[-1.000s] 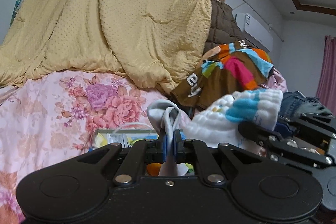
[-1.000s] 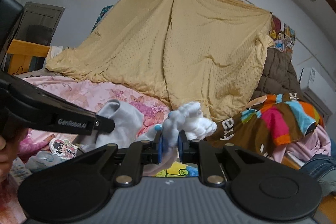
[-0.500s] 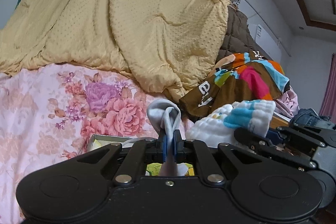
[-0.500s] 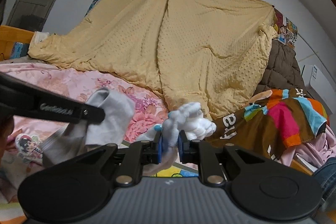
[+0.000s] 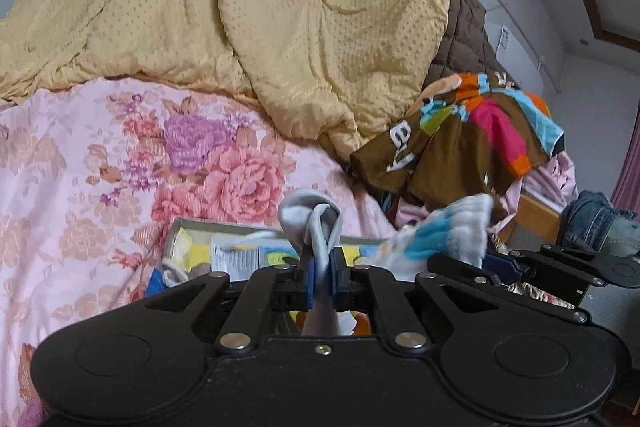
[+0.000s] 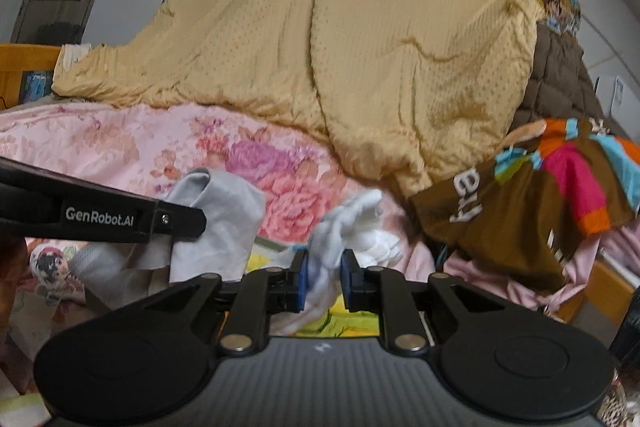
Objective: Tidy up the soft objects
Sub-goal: 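Lift and carry the grey cloth and white towel over the tray with both grippers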
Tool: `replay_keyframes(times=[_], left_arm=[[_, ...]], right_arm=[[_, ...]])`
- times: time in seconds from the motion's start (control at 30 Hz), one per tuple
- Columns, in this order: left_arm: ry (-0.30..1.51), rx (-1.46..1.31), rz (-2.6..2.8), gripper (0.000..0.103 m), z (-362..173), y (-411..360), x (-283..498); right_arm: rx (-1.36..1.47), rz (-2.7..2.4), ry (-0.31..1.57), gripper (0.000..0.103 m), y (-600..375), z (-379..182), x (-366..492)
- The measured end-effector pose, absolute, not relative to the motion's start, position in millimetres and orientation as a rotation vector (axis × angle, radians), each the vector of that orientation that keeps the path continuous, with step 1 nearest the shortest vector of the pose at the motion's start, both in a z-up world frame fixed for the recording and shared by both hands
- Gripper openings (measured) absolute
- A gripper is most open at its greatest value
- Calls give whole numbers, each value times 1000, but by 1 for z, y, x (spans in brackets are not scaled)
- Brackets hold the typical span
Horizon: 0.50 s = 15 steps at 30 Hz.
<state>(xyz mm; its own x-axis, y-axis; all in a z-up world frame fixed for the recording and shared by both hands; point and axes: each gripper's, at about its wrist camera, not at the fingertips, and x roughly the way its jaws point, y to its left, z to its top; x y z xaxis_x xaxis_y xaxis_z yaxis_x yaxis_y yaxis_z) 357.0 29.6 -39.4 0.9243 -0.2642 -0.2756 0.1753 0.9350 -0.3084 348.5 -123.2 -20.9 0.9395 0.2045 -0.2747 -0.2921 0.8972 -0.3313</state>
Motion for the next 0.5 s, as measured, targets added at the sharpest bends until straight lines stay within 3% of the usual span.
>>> replay_keyframes(times=[0.5], left_arm=[[410,-247,-185,10,-52,24,365]], right_arm=[[-384,217,324,23,-128,-40,358]])
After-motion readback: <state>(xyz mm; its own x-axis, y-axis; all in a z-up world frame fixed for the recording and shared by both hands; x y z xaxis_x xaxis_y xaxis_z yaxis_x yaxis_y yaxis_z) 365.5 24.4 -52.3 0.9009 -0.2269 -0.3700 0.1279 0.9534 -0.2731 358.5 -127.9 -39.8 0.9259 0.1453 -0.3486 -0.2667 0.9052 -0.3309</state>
